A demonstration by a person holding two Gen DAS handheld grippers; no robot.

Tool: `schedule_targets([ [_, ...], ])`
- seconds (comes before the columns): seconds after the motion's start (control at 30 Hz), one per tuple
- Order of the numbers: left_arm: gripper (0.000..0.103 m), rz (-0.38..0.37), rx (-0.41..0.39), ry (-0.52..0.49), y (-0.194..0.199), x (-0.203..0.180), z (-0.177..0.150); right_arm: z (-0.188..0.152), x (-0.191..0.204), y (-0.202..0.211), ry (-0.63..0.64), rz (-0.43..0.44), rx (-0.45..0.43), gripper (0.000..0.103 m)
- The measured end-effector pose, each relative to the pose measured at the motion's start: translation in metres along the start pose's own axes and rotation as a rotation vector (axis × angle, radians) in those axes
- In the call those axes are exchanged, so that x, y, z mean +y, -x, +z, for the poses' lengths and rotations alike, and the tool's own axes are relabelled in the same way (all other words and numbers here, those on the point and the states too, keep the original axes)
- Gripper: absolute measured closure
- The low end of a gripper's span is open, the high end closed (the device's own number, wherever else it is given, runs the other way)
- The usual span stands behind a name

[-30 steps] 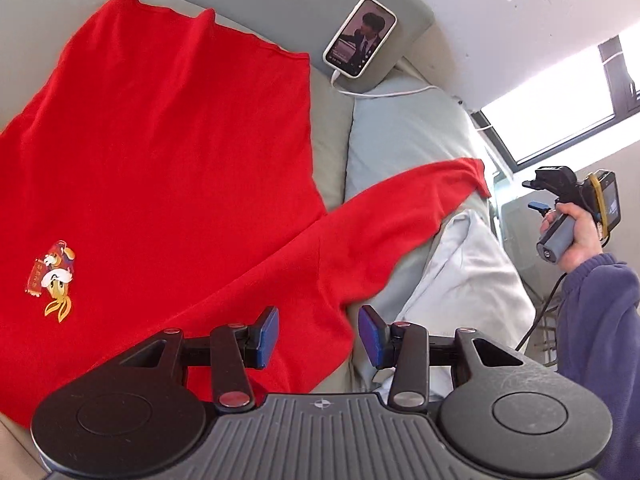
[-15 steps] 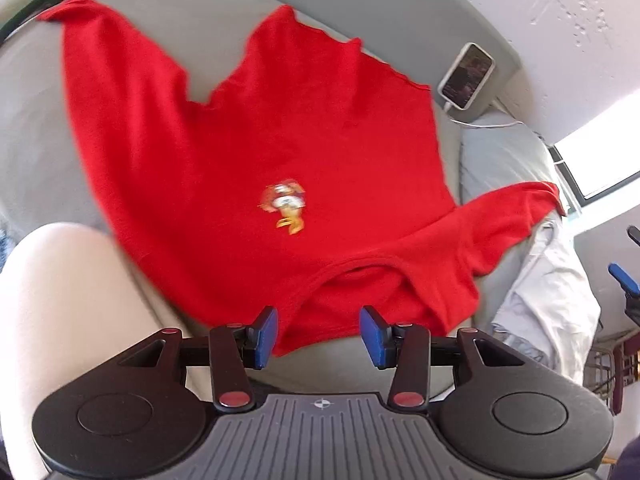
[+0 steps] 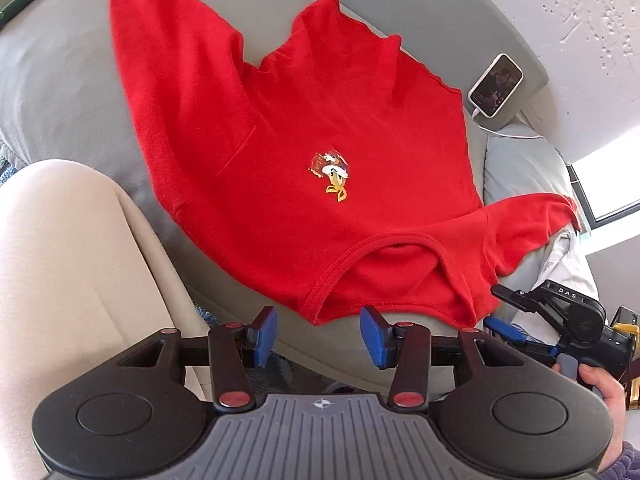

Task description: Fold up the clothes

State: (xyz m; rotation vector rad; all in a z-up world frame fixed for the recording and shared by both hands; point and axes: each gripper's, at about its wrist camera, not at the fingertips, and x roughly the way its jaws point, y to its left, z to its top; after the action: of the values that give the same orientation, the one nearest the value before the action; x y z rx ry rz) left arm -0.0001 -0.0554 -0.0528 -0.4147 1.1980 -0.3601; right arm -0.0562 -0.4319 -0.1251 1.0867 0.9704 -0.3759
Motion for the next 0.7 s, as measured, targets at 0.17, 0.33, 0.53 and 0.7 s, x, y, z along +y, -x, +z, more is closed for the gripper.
schedule_targets([
  [0.17, 0.059, -0.001, 0.014, 0.034, -0.002, 0.007, -0.004, 0.002, 0.004, -0.007, 0.061, -0.041, -0.190, 0.060],
  [0.33, 0.059, -0.007, 0.011, 0.047, 0.000, 0.010, -0.004, -0.002, 0.010, -0.007, 0.170, -0.011, -0.231, 0.098],
  [0.53, 0.059, -0.011, 0.014, 0.056, 0.001, 0.013, -0.003, -0.015, 0.008, 0.022, 0.219, -0.109, -0.237, 0.100],
  [0.7, 0.059, 0.017, 0.026, 0.072, 0.001, 0.019, -0.002, -0.026, 0.006, 0.045, 0.257, -0.206, -0.229, 0.101],
])
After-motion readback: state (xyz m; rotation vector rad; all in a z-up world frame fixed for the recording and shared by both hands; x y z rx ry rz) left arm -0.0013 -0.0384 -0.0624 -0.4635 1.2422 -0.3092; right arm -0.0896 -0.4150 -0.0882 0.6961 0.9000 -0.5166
